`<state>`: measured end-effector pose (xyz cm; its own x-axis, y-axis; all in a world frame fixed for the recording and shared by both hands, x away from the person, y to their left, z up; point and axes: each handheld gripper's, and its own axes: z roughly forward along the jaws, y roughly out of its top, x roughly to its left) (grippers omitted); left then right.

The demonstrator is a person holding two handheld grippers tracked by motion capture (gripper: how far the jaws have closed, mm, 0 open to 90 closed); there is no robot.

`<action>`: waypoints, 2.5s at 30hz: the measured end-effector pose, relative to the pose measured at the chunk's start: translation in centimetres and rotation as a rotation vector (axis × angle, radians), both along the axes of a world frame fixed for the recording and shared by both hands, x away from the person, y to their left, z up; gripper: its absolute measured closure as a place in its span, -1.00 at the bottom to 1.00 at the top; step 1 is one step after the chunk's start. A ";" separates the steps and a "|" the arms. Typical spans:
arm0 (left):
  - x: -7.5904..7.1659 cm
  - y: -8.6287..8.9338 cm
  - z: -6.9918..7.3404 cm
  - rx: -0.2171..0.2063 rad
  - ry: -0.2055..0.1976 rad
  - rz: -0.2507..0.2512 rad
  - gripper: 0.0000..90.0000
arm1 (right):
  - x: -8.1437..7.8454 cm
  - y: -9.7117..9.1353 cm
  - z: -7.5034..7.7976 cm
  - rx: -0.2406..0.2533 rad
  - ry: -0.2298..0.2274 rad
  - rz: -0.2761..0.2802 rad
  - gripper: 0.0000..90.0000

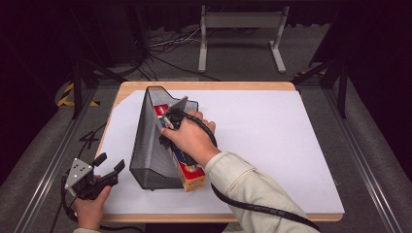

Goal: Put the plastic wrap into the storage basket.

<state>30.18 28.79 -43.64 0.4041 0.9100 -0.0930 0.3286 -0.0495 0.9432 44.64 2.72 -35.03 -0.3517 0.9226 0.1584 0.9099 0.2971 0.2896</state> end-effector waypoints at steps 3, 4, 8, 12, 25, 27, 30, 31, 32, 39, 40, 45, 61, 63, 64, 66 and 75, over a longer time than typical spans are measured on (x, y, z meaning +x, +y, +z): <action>-0.1 0.0 0.0 -0.003 -0.001 0.001 -0.37 | 0.2 0.0 -0.2 -0.001 0.011 0.007 -0.15; -0.1 0.1 0.0 -0.005 -0.001 0.002 -0.38 | 0.2 0.0 -0.2 -0.004 0.018 0.007 -0.15; -0.1 0.0 -0.1 -0.003 0.002 0.002 -0.37 | 0.2 0.0 -0.1 0.013 0.014 0.020 -0.32; -0.2 0.0 -0.1 0.001 0.005 0.001 -0.37 | -0.1 -0.2 0.1 0.026 -0.008 0.038 -0.40; -0.3 0.2 -0.2 -0.006 0.007 0.005 -0.37 | -0.7 -1.2 1.0 0.059 -0.042 0.120 -0.61; -0.3 0.2 -0.2 -0.006 0.006 0.005 -0.37 | -0.8 -1.5 1.4 0.071 -0.058 0.125 -0.61; -0.3 0.2 -0.2 -0.007 0.006 0.006 -0.37 | -0.9 -1.9 1.9 0.090 -0.083 0.130 -0.62; -0.3 0.2 -0.2 -0.007 0.009 0.004 -0.37 | -1.0 -2.2 2.3 0.105 -0.120 0.136 -0.64; -0.2 0.2 -0.3 -0.007 0.008 0.006 -0.37 | -1.1 -2.4 2.8 0.119 -0.148 0.141 -0.64; -0.3 0.2 -0.2 -0.008 0.006 0.006 -0.37 | -2.1 -4.3 5.6 0.251 -0.267 0.194 -0.67; -0.3 0.3 -0.2 -0.009 0.007 0.007 -0.37 | -2.3 -4.6 6.0 0.265 -0.288 0.206 -0.67; -0.2 0.2 -0.3 -0.007 0.013 0.009 -0.38 | -2.8 -6.3 7.0 0.321 -0.437 0.311 -0.71; 0.0 0.0 -0.4 0.005 0.014 0.005 -0.38 | -4.9 -11.9 8.9 0.431 -0.648 0.412 -0.71; 0.0 -0.1 -0.4 0.009 0.014 0.005 -0.38 | -5.2 -13.3 8.9 0.415 -0.662 0.422 -0.71; 0.0 -0.1 -0.4 0.011 0.013 0.006 -0.38 | -5.4 -14.0 8.8 0.409 -0.663 0.421 -0.71; 0.0 -0.1 -0.3 0.016 0.016 0.004 -0.38 | -5.6 -15.4 8.6 0.402 -0.672 0.420 -0.71; 0.0 -0.3 -0.4 0.027 0.019 0.003 -0.38 | -7.1 -23.3 7.5 0.342 -0.706 0.373 -0.71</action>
